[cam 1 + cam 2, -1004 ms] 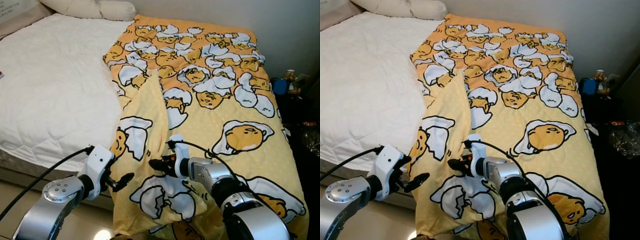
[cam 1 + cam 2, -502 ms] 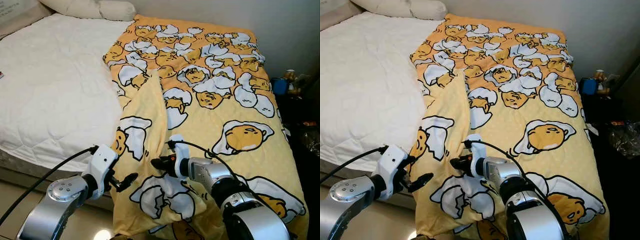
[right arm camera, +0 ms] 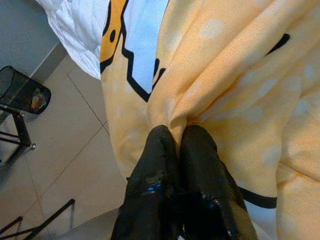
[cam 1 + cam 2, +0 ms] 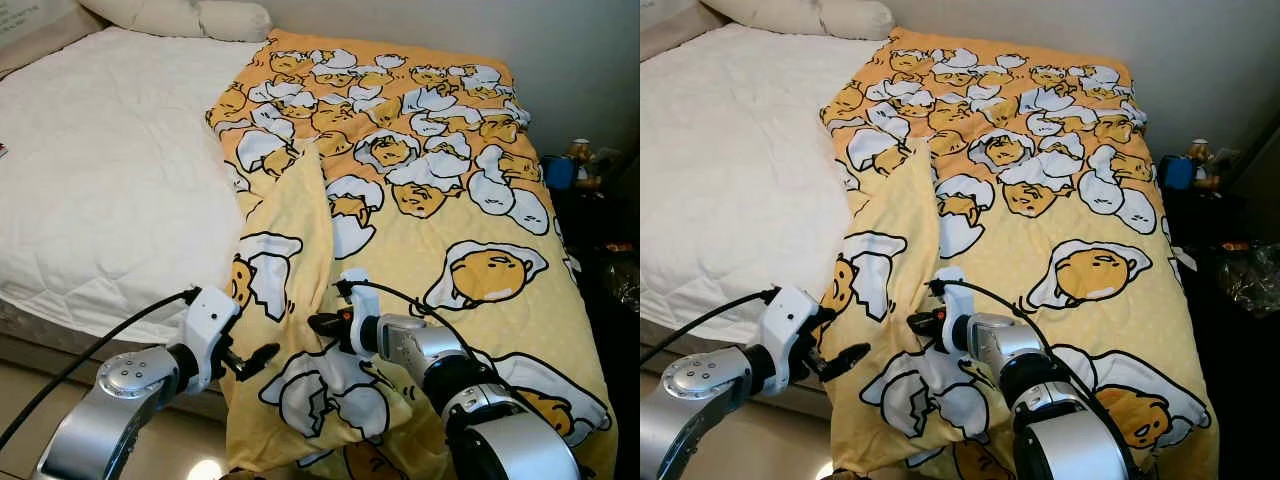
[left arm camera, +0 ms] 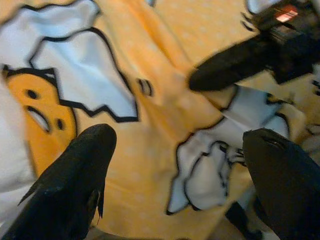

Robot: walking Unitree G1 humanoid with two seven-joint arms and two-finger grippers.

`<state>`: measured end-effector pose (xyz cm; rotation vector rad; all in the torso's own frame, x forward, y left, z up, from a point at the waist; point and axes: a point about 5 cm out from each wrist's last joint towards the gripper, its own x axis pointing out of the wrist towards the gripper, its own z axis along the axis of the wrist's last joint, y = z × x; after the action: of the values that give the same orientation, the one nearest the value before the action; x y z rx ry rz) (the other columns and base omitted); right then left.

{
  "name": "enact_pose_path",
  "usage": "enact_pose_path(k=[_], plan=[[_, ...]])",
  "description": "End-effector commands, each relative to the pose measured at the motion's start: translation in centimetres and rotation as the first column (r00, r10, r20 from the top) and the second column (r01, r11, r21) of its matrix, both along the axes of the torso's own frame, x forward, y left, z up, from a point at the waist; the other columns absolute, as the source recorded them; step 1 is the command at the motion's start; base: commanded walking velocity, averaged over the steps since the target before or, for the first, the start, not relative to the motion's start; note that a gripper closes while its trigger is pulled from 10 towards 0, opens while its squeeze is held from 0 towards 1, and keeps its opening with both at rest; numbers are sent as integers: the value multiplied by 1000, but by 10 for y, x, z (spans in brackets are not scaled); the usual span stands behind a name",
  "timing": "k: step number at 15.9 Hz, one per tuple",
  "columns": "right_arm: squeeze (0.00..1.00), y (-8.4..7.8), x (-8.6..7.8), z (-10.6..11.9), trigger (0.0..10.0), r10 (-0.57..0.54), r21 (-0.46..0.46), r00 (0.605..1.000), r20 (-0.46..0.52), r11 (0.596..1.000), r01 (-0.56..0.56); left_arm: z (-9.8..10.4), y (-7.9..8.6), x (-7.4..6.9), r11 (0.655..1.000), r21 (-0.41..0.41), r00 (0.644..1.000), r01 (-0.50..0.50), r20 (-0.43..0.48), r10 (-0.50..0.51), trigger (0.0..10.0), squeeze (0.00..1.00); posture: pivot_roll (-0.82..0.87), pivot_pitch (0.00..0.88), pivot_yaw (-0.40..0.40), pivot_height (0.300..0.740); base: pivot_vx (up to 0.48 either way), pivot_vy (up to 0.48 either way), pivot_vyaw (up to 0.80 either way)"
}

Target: Clean up the room

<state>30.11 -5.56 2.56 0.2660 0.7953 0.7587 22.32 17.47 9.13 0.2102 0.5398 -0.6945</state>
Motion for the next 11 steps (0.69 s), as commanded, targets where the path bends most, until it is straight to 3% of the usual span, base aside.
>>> enact_pose_path(k=[1, 6, 8, 11], plan=[[0, 1, 5, 7, 0, -20, 31, 1000, 14, 999, 20, -1, -4, -5, 999, -12, 999, 35, -30, -35, 10000, 1000, -84, 0, -25, 740, 0, 0, 0], [0, 17, 17, 31, 0, -74, 172, 997, -9, 982, 74, -3, 1, -7, 999, 18, 998, 47, -48, -46, 10000, 1000, -85, 0, -28, 740, 0, 0, 0], [0, 38, 23, 54, 0, -86, 291, 995, -50, 952, 97, -4, -1, -2, 999, 34, 999, 22, -39, -20, 10000, 1000, -91, 0, -26, 740, 0, 0, 0], [0, 56, 20, 68, 0, -28, 326, 998, -50, 944, 43, -1, -10, 6, 999, -33, 999, -38, -14, 38, 10000, 1000, -95, 0, -28, 740, 0, 0, 0]])
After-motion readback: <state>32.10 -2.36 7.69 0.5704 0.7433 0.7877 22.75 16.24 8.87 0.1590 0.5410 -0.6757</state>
